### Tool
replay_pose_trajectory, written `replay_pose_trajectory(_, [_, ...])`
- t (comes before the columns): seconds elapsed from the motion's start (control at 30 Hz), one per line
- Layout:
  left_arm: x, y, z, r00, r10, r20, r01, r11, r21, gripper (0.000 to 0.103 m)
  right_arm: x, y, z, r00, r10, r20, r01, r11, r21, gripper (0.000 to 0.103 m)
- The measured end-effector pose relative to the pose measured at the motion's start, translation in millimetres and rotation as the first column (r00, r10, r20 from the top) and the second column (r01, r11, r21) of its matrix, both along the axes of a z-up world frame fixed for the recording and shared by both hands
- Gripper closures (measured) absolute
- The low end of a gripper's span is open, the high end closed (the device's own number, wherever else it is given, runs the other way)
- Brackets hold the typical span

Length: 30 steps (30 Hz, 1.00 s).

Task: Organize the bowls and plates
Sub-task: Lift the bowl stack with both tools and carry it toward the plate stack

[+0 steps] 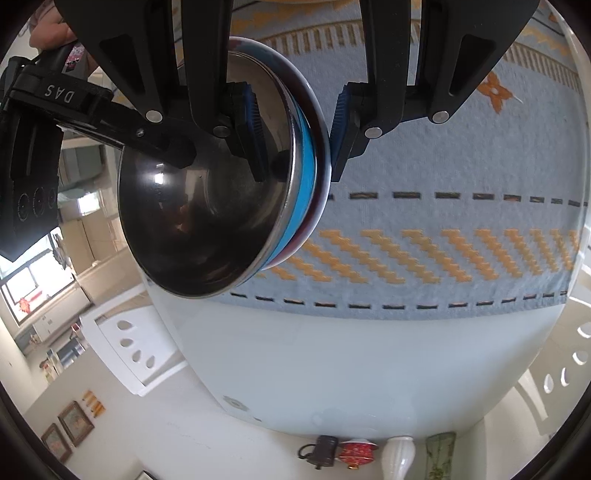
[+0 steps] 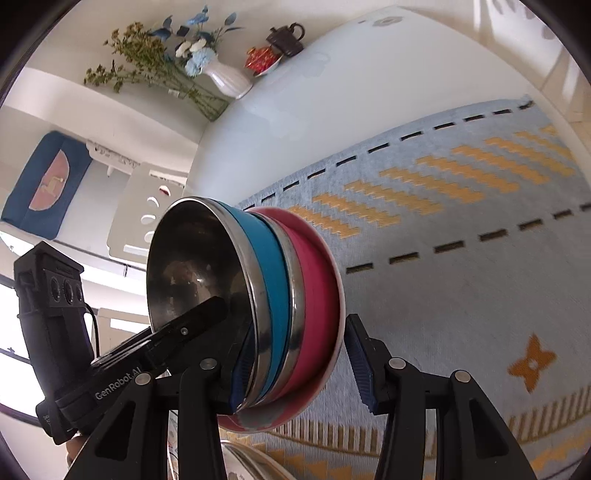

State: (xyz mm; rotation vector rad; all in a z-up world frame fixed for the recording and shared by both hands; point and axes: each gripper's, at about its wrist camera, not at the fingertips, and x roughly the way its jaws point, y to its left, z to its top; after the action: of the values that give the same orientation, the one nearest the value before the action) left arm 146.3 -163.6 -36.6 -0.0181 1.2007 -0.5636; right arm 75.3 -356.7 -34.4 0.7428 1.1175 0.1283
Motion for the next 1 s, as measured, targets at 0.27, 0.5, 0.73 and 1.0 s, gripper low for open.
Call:
replay_pose_trajectory(0.27, [-25.8,4.9,12.0,0.999,0.037,0.006,-0.037,0.999,0.018,0.075,-24.2,7.7,8.1,0.999,0.037,-0.025,-0.037,0.999,0.014,0.056])
replay_pose_trajectory(0.5, [-56.9,25.3,22.8,0.989,0.150,0.020,-0.150,0.989,0.016,0.075,-36.6,19.8,22.9,0.992,0.123,-0.010,-0.123,0.992,0.022,0.056])
replay_pose_trajectory(0.73, [-85.0,56.8,36.4,0.973,0.228,0.037,-0.228,0.974,0.006,0.075,-48.7,47.2,34.8,0.978,0.210,0.006,-0.210,0.977,0.030,0.056])
replay_pose_trajectory(1.0, [-112.4,101.7,50.6,0.950,0.308,0.050,-0.309,0.951,0.008,0.075,-60.6,86.6,45.6,0.951,0.308,0.013,-0.309,0.950,0.046,0.056])
